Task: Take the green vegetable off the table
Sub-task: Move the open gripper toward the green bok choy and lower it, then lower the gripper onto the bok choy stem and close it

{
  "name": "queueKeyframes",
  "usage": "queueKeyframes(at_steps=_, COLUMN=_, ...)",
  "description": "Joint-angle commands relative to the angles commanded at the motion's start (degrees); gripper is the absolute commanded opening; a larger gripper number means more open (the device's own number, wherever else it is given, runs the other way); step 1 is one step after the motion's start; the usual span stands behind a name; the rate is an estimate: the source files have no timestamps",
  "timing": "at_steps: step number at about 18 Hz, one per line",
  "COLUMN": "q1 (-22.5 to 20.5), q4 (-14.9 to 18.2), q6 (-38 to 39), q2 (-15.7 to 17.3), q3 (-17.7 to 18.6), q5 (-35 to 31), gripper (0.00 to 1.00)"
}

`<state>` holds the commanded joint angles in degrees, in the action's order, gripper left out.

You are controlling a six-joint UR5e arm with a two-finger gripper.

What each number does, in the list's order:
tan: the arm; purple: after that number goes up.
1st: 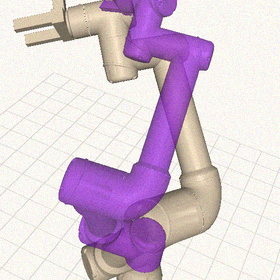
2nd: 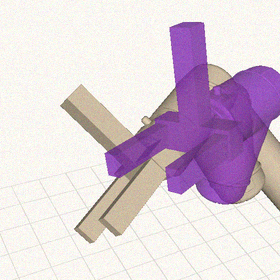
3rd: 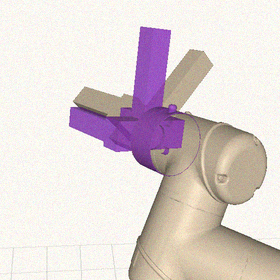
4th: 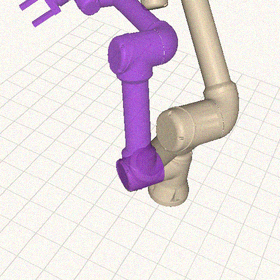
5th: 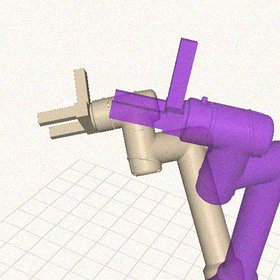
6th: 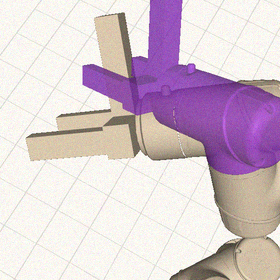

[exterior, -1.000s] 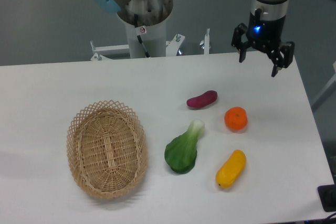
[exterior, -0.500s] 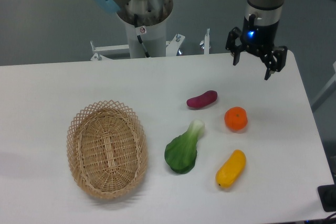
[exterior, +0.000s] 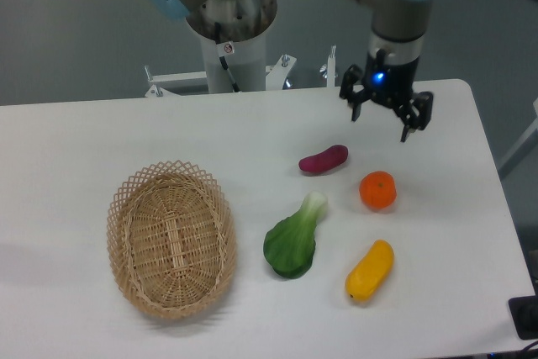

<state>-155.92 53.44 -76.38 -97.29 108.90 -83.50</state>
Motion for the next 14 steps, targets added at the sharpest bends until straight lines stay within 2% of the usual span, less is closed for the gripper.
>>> queueKeyframes(at_steps=4, q1=4.5, q4=-2.1, q6=5.2, q2=-5.2, q3=-0.5, q5=0.0, gripper=1.0)
queueKeyframes(at_steps=6, q1=5.4, q4=-3.3, q6=5.7, q2=-6.8, q3=0.1, q5=-0.1, gripper=1.0)
queueKeyframes(at_steps=12, q1=8.8, q4=-3.6, q6=6.8, q2=-10.9, q3=-0.2, q5=-3.5, gripper=1.0)
queueKeyframes(at_steps=14, q1=9.1, q4=-5.1, q6=6.8, q2=-11.6, q3=-0.2, q5=-4.7, gripper=1.0)
